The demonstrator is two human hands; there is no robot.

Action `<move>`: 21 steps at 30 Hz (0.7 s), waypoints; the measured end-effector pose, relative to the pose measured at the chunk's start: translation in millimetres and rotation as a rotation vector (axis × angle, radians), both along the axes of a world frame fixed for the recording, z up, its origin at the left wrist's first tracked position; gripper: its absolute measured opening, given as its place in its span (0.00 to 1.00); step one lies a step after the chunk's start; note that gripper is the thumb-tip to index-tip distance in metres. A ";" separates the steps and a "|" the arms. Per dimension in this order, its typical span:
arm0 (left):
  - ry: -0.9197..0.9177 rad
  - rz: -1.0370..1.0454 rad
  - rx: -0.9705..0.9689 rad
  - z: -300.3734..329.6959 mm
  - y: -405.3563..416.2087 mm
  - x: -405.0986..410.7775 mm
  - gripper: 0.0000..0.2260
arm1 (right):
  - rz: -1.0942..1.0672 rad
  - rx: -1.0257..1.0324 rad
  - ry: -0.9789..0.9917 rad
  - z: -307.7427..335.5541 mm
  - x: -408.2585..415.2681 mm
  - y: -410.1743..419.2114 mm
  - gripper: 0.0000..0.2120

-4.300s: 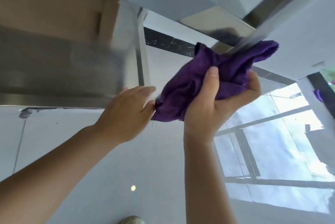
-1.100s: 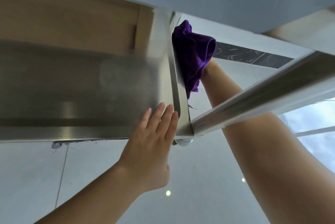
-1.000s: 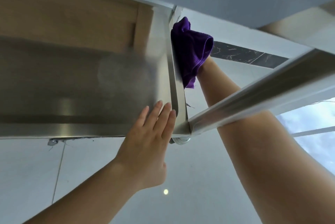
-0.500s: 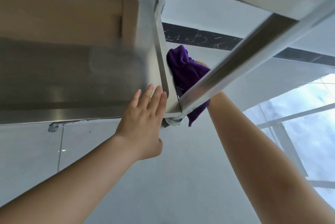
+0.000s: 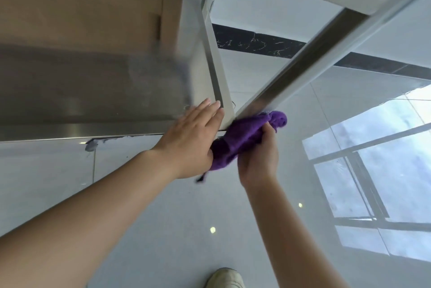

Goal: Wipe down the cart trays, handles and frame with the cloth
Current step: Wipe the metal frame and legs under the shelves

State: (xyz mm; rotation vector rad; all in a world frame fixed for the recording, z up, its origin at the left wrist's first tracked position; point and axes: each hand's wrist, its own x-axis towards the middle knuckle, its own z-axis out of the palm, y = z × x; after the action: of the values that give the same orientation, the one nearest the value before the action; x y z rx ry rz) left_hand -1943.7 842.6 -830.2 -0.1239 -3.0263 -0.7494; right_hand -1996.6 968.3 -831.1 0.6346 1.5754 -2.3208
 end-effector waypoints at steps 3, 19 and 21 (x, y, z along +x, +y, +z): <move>0.155 0.057 0.117 -6.5 -0.8 17.7 0.30 | 0.000 0.074 0.022 -2.0 18.0 -21.0 0.20; 0.170 0.254 -0.148 -22.9 -41.5 53.2 0.30 | 0.308 1.491 0.805 -34.3 29.6 4.4 0.44; 0.162 0.302 -0.198 -24.0 -48.6 58.6 0.30 | 0.244 1.555 1.034 -44.7 19.6 13.7 0.41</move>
State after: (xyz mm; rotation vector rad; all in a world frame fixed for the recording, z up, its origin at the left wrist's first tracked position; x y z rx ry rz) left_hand -1885.1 793.9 -854.2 0.2510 -2.8616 -0.3946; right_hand -1977.0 982.0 -875.8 -0.7192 3.4518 -0.7062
